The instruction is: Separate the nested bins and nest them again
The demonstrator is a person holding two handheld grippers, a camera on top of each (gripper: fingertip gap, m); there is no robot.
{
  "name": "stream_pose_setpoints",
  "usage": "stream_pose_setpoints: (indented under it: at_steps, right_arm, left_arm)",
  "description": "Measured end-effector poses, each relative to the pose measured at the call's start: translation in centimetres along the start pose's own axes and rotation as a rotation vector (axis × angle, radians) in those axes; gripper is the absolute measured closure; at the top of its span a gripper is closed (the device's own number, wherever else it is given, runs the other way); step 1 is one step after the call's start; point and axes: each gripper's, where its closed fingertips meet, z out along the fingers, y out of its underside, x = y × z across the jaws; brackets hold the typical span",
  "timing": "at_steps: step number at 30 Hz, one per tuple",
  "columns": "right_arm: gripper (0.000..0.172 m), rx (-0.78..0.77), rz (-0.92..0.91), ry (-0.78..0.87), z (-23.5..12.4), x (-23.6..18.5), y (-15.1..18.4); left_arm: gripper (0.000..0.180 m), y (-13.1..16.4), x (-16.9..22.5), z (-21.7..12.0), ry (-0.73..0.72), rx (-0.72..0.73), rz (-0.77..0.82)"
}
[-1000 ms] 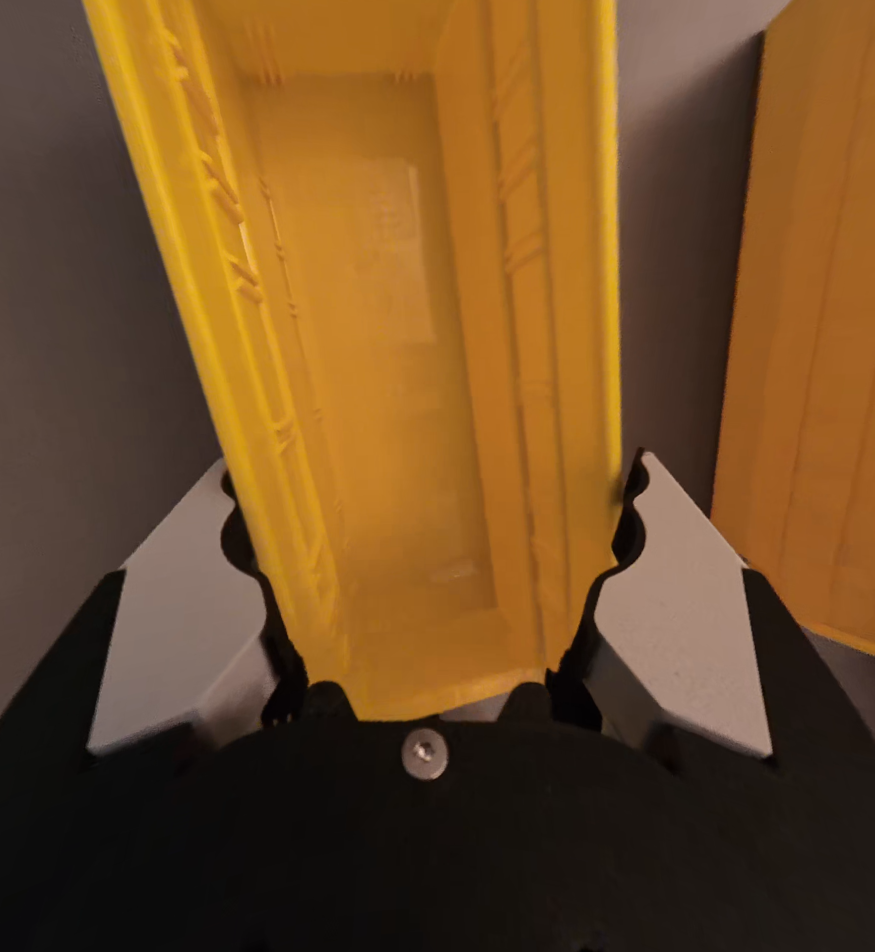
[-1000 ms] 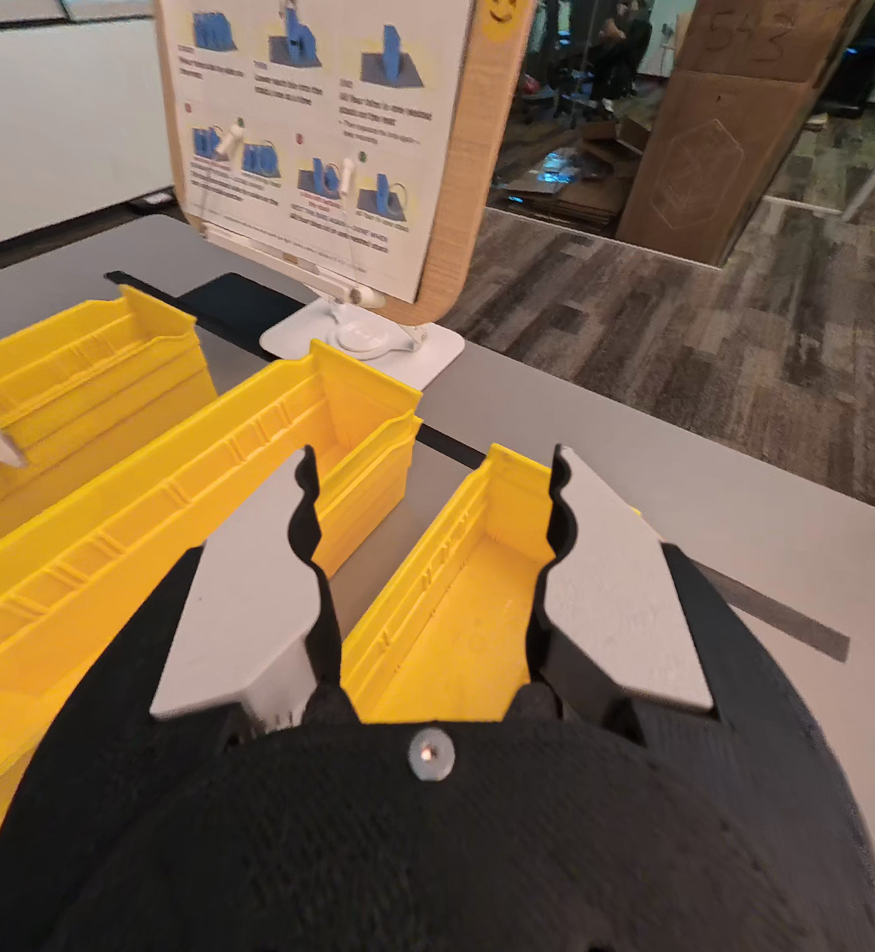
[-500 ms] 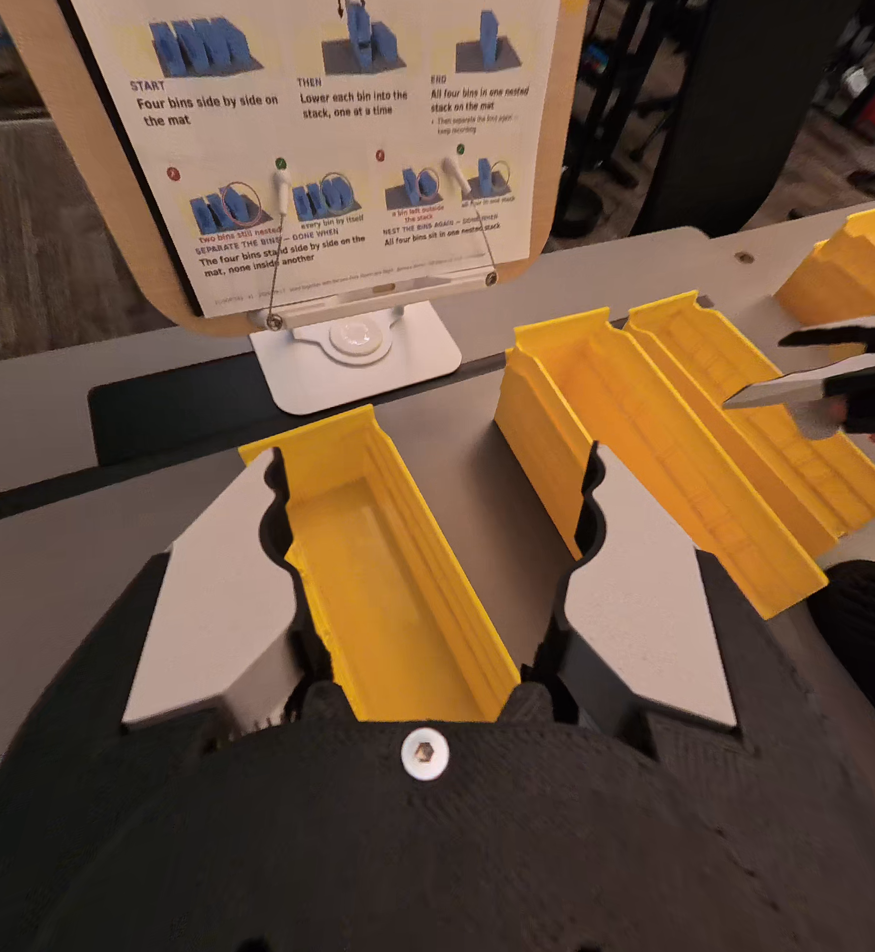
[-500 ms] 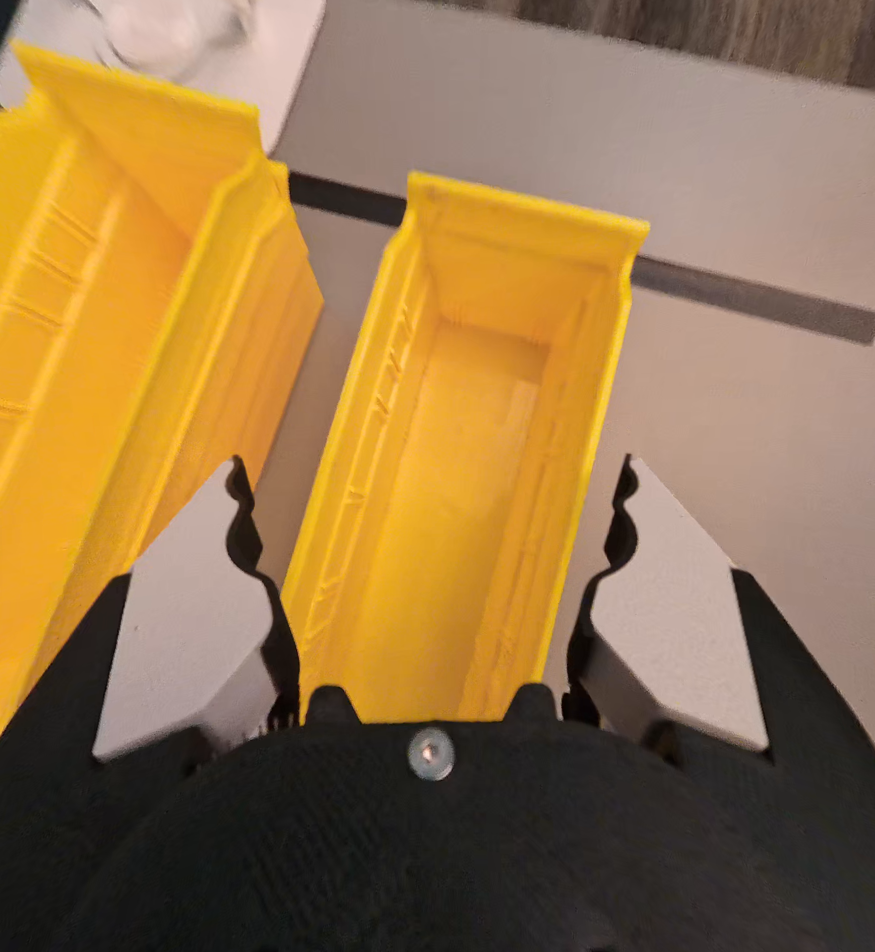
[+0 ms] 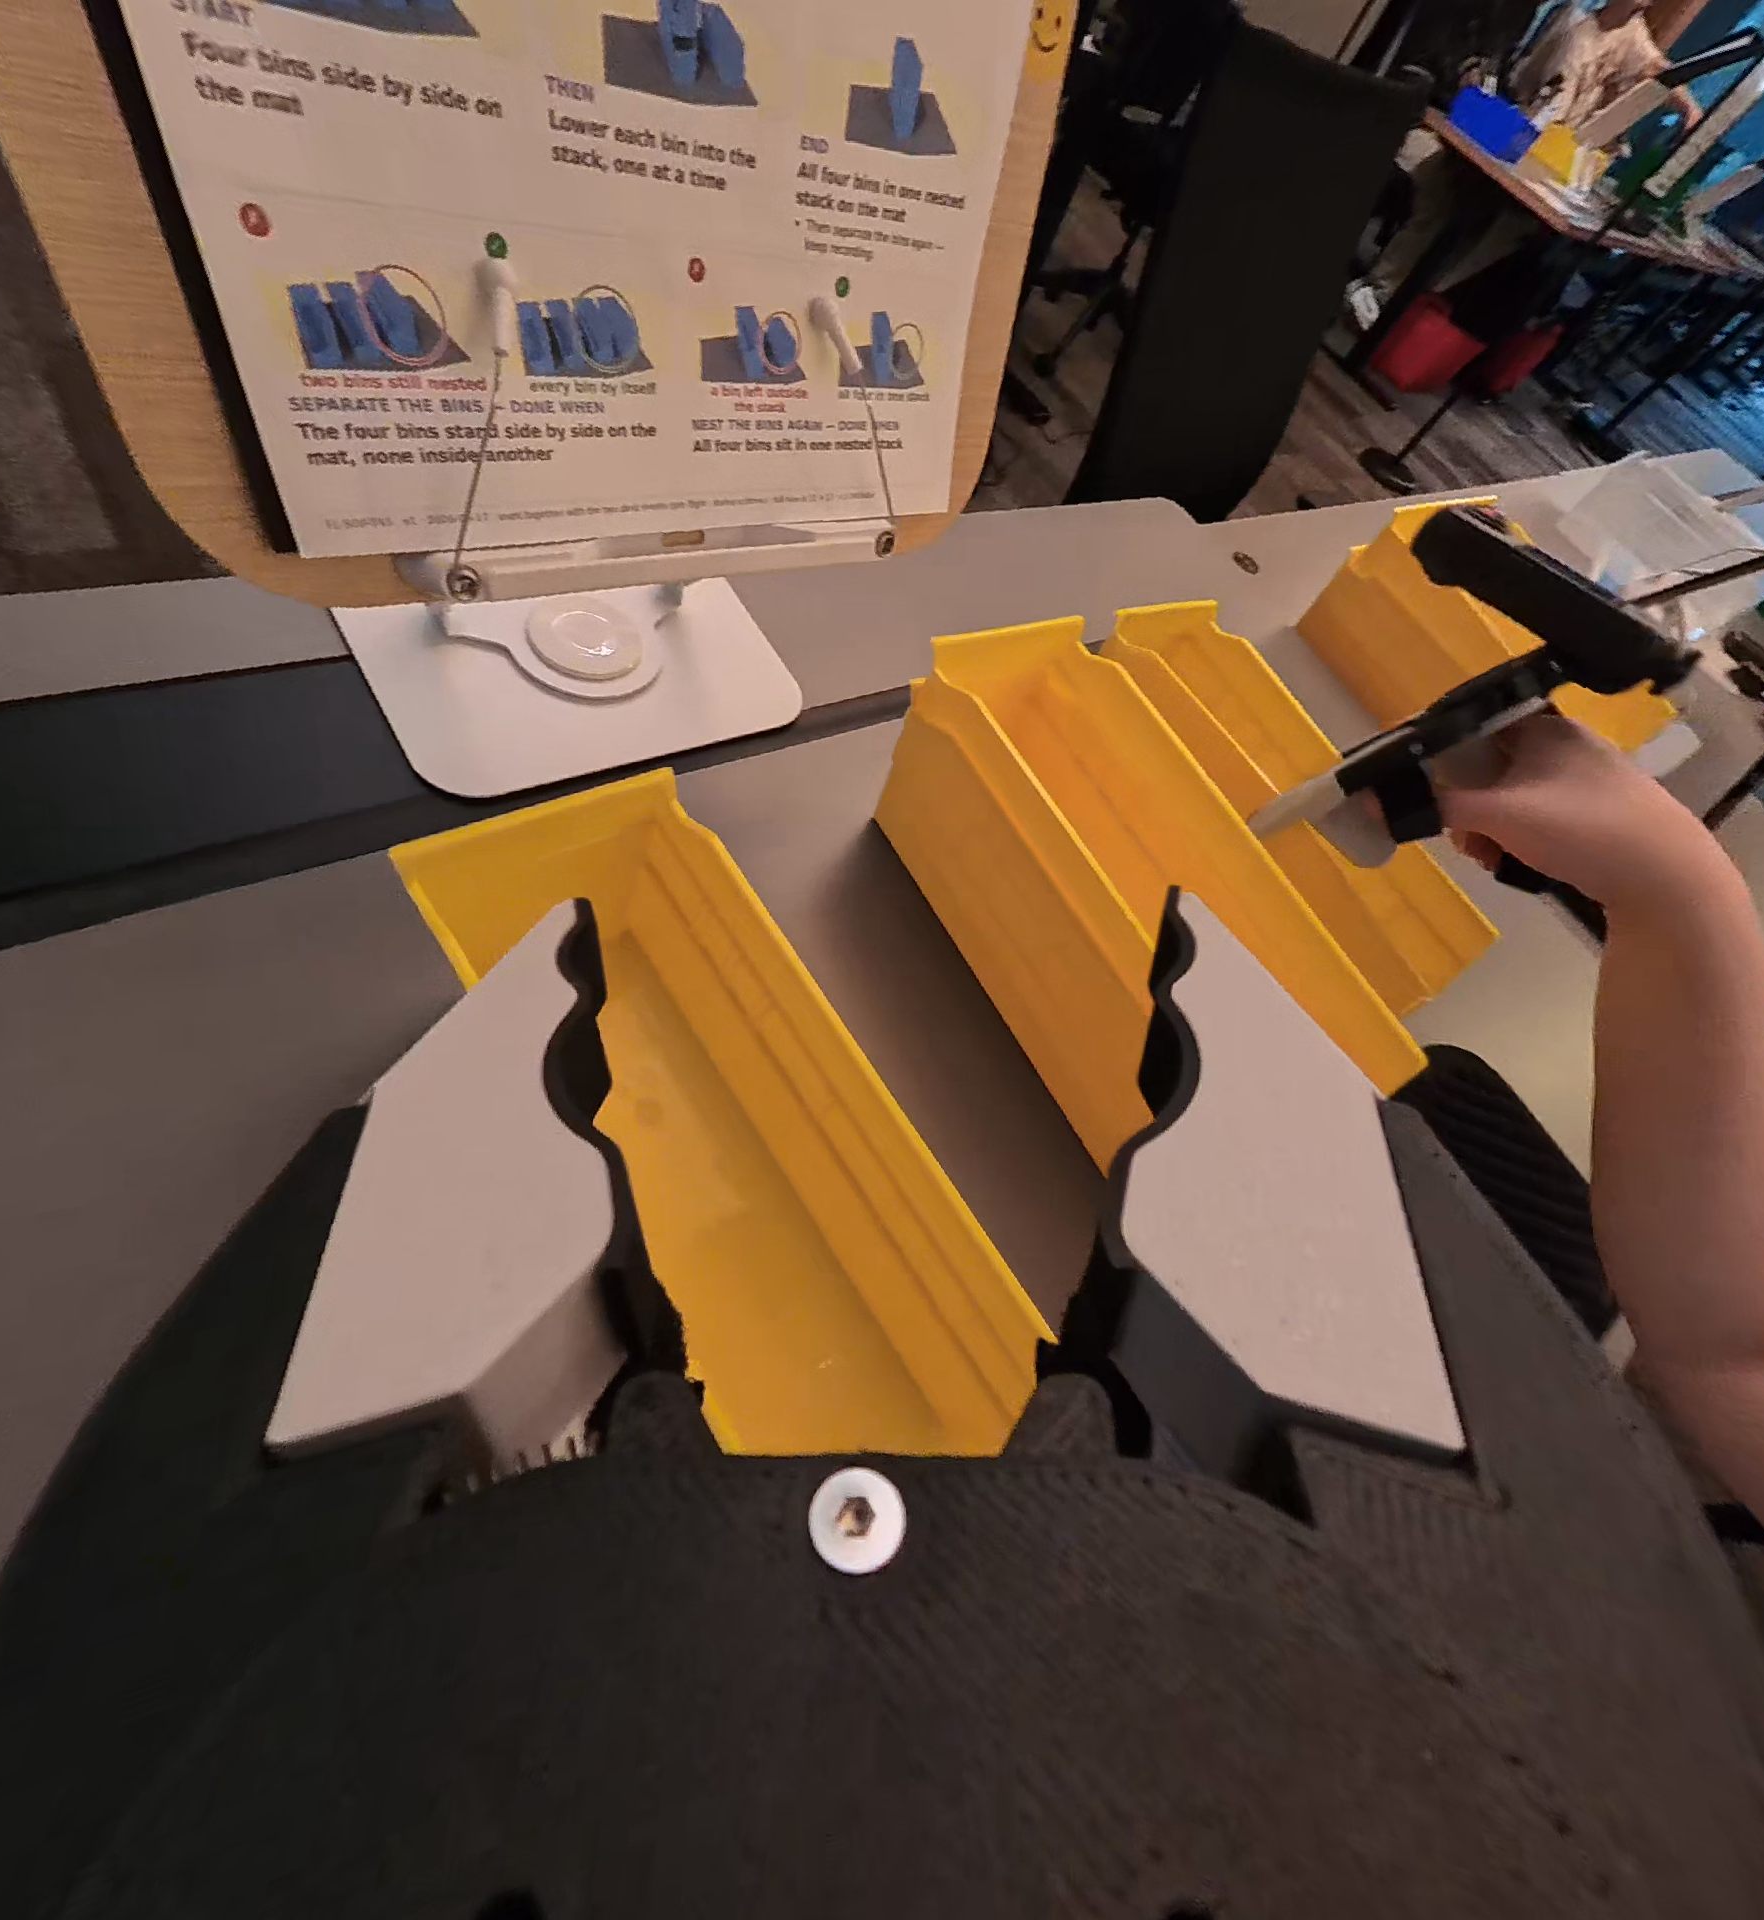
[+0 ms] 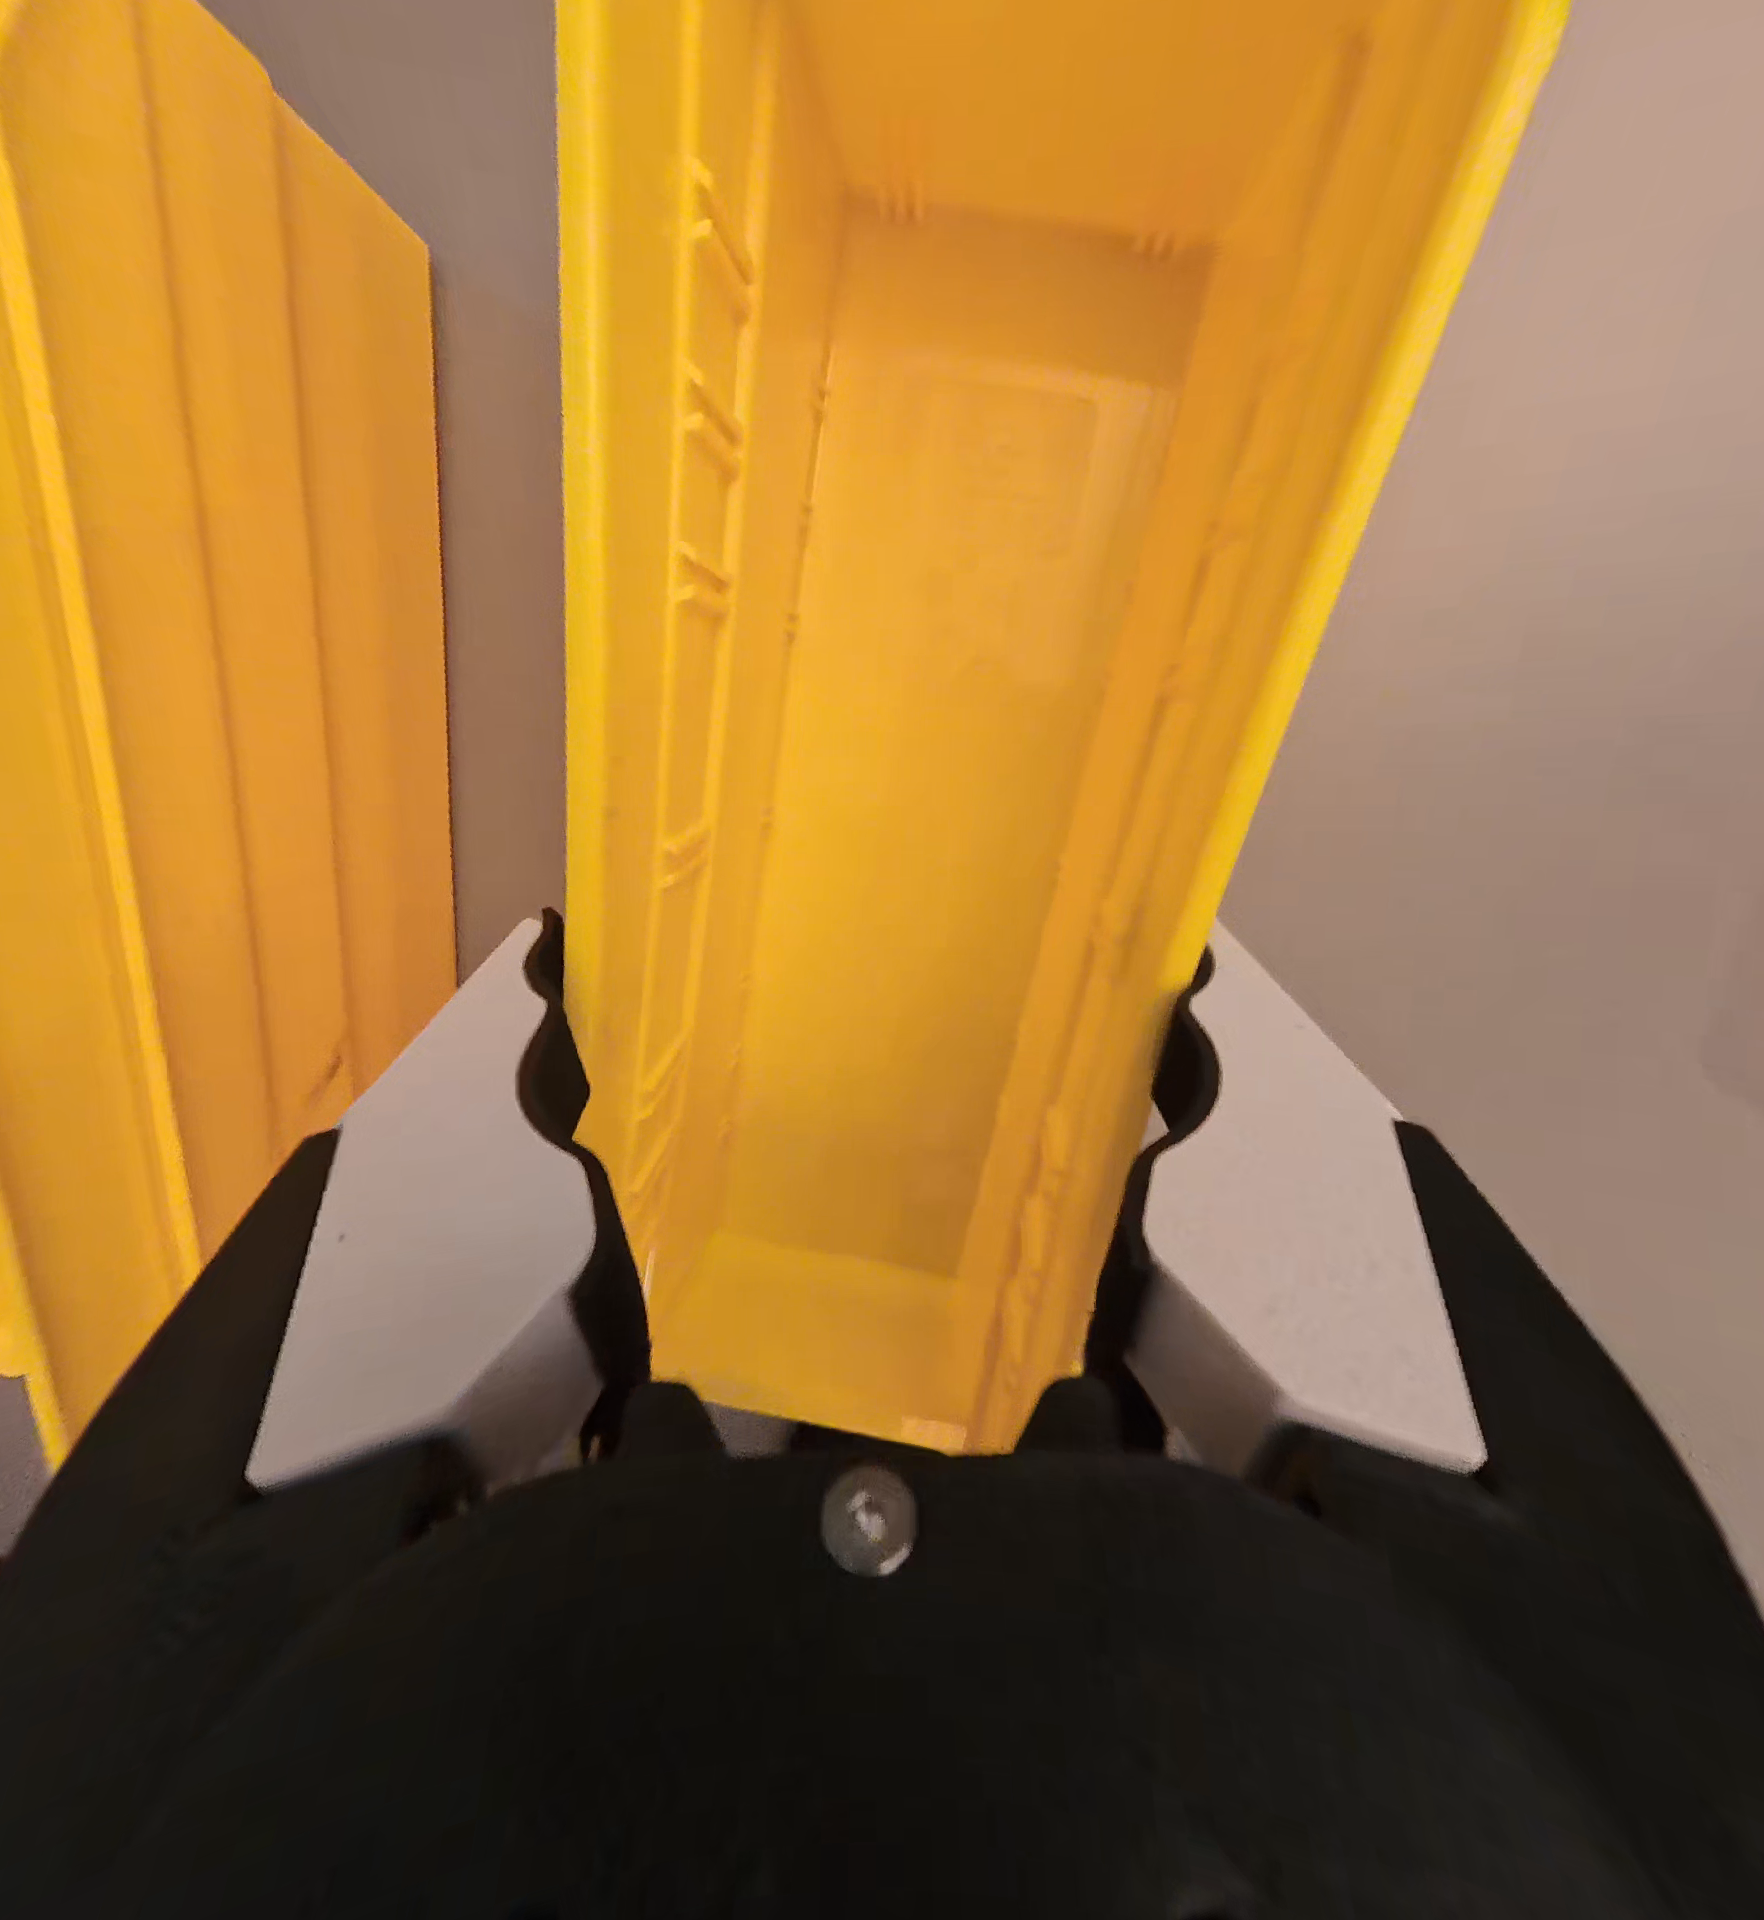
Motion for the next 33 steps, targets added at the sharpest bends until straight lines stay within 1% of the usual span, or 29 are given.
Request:
stream_pose_setpoints:
  at_steps: [1,4,9,13,16,18,20,23,27,33]
  right_arm:
    - [0.058,-0.012,0.015,-0.004,-0.3,0.0,0.1]
    - [0.059,-0.036,0.036,0.006,-2.1,-0.5,0.7]
    - [0.06,-0.004,0.023,0.07,-8.0,-2.9,1.0]
    - [0.059,0.059,-0.023,0.116,-12.9,-6.8,-0.1]
    - [0.057,0.132,-0.05,0.086,-14.6,-11.0,-1.6]
    - [0.057,0.154,-0.054,0.035,-14.3,-13.8,-2.3]
    - [0.058,0.16,-0.06,-0.009,-13.2,-16.2,-2.7]
    - [0.058,0.143,-0.07,-0.038,-11.0,-18.4,-3.0]
    - [0.058,0.136,-0.063,-0.021,-8.9,-18.9,-2.9]
    - [0.057,0.212,-0.04,-0.016,-7.4,-18.8,-3.8]
  left_arm:
    - [0.076,-0.1,0.3,-0.4,0.02,0.008,0.005]
    - [0.076,-0.4,0.8,-1.9,0.065,0.039,0.001]
    - [0.081,-0.8,0.4,-3.6,0.108,0.092,-0.026]
    - [0.082,-0.5,0.4,-3.8,0.143,0.08,-0.046]
    - [0.083,-0.7,0.8,-4.3,0.157,0.096,-0.04]
    - [0.085,-0.8,1.1,-4.7,0.167,0.108,-0.036]
    - [0.085,-0.8,1.2,-5.1,0.172,0.115,-0.035]
    - [0.086,-0.7,1.4,-5.6,0.18,0.121,-0.032]
    - [0.087,-0.9,1.3,-6.4,0.19,0.143,-0.04]
    - [0.089,-1.1,1.0,-6.6,0.192,0.159,-0.055]
